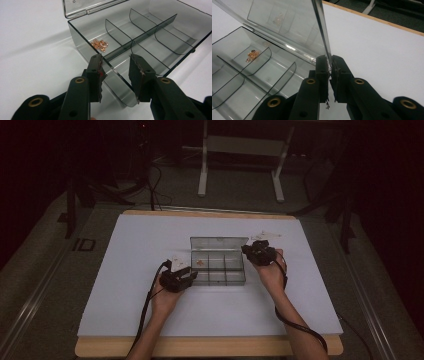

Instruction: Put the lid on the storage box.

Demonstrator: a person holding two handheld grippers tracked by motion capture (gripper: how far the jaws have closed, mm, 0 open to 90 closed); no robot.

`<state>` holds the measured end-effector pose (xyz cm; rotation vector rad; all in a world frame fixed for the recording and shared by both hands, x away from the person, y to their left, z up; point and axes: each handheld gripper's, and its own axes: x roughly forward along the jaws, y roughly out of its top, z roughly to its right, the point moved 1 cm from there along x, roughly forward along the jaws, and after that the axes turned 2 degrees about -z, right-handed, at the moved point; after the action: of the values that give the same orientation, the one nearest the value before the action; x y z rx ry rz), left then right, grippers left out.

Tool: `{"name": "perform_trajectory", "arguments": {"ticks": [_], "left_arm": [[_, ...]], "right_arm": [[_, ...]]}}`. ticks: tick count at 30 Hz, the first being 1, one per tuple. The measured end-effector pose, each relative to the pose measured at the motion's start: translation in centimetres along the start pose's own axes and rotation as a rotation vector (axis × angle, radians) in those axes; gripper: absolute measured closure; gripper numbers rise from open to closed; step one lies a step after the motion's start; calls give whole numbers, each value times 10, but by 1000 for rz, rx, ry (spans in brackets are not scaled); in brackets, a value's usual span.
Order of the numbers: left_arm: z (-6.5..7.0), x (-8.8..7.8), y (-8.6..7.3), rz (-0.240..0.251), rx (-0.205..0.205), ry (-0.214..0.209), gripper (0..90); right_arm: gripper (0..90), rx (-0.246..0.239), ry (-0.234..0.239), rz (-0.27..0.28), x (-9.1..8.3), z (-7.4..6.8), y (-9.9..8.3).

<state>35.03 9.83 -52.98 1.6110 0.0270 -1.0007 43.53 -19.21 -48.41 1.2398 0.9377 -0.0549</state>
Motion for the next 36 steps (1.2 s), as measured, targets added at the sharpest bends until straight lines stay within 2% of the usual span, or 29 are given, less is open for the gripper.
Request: {"name": "perform_trajectory", "arguments": {"ticks": [17,21,27,36], "left_arm": [[0,-2,1,0,-3,-11,630],[-1,-8,5,21,-4,-9,632],[-3,-21,14,72,-27,-13,670],[-1,-34,26,135,-43,-52,725]], "right_arm": [[842,-4,9,3,-4,-1,-2],[842,-9,11,6,-5,-1,-3],[842,-5,17,10,-7,-2,-5],[840,-9,18,9,-9,-4,-8]]}}
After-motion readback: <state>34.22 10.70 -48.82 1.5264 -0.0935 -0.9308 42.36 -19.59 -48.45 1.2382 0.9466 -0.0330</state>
